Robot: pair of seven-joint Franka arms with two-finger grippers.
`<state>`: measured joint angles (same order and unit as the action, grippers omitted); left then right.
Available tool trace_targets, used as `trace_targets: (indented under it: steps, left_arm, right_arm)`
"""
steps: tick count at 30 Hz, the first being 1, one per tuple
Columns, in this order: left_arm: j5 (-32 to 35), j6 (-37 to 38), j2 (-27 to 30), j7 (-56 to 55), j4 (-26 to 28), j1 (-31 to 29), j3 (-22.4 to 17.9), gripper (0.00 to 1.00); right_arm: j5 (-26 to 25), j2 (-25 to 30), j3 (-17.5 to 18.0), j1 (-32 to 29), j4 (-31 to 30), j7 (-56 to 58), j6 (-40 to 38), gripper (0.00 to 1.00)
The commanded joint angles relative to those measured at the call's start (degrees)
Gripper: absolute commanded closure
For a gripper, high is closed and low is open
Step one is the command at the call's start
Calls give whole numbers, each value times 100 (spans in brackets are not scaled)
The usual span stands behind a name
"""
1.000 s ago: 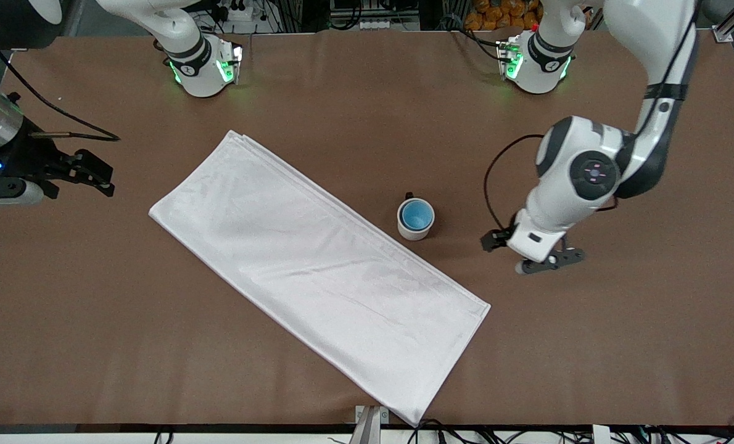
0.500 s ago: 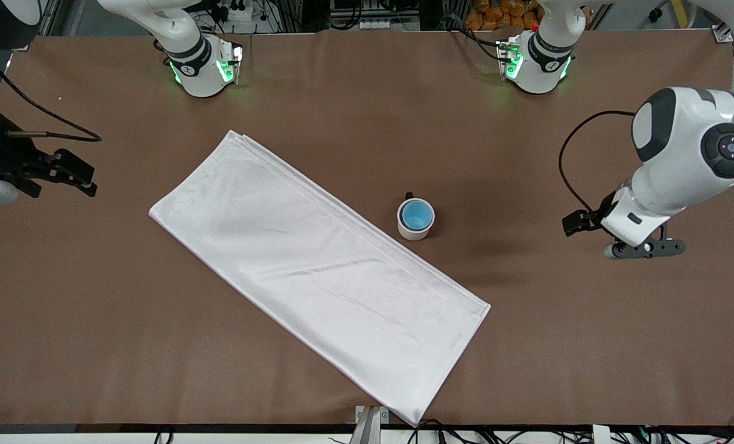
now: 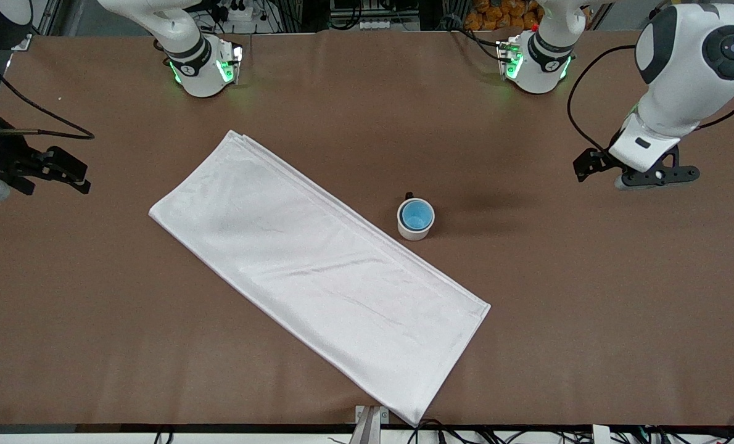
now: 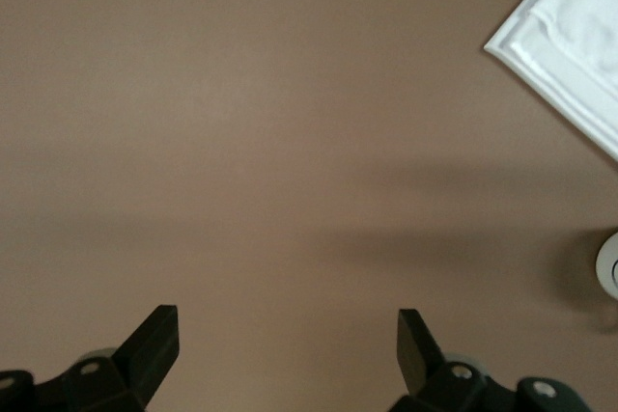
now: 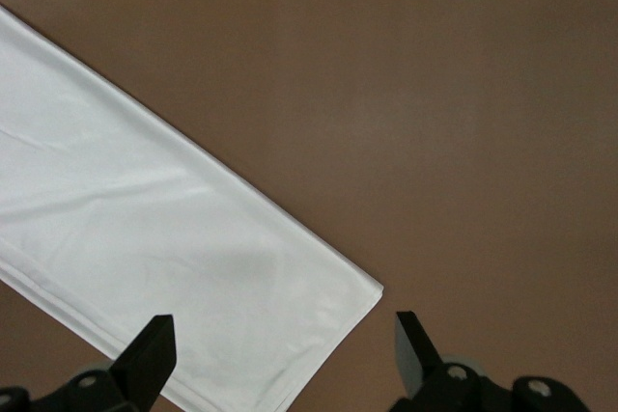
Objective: Place blue cup into white mug on table
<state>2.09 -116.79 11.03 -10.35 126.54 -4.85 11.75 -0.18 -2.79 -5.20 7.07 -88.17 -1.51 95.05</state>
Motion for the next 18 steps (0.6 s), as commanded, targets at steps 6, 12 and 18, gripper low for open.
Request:
trace_targets:
  steps: [6, 12, 18]
  left_arm:
    - [19, 77, 22, 314, -585, -243, -24, 0]
    - [10, 1130, -601, 797, -2026, -437, -33, 0]
    - [-7, 1940, -1077, 973, -3126, -552, -24, 0]
  right_arm:
    - [36, 217, 98, -100, -209, 98, 14, 0]
    - [194, 313, 98, -91, -201, 106, -145, 0]
    - [194, 375, 116, -83, -165, 107, -233, 0]
